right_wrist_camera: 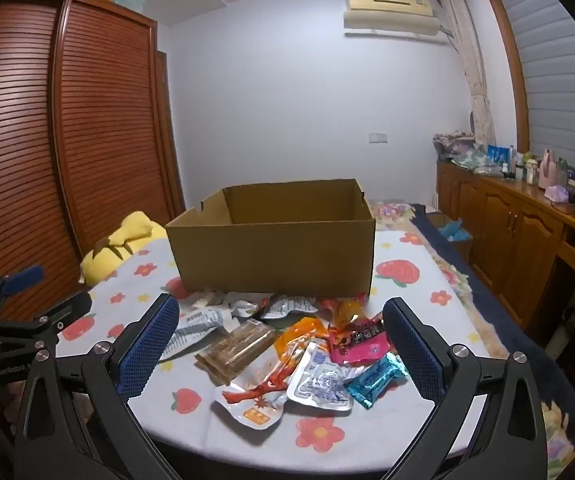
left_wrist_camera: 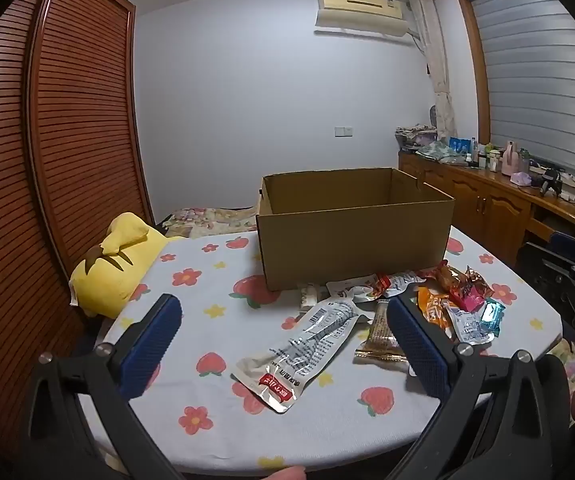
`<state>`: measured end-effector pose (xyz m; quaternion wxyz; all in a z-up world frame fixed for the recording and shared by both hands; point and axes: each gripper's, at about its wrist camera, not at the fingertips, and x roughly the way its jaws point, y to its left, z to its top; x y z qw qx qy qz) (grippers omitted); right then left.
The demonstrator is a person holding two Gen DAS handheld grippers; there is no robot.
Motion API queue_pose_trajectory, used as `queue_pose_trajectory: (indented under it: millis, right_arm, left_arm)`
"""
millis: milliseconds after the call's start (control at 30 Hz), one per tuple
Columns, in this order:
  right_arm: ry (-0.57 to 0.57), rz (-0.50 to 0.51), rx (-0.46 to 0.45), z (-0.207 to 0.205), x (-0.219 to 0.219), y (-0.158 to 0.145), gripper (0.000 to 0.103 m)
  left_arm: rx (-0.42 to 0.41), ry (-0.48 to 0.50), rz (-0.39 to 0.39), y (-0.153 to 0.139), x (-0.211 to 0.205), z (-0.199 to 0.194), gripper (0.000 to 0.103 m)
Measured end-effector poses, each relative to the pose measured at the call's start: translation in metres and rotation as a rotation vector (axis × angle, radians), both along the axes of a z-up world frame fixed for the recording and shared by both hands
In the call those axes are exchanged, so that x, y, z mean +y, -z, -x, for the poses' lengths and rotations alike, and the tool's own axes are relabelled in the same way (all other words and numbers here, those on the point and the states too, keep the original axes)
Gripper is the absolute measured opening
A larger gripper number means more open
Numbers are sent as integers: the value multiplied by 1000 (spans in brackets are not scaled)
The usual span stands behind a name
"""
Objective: Organize snacks
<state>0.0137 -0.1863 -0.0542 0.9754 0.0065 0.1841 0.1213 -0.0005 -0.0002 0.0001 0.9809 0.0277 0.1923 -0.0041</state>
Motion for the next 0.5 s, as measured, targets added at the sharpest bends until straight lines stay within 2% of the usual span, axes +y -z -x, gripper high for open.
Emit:
queue_pose_trajectory:
  millis: [500]
  right_arm:
    - [0,3,2,1,0,1,103]
  left_arm:
    - [4,0,-1,-2,-3,2,103]
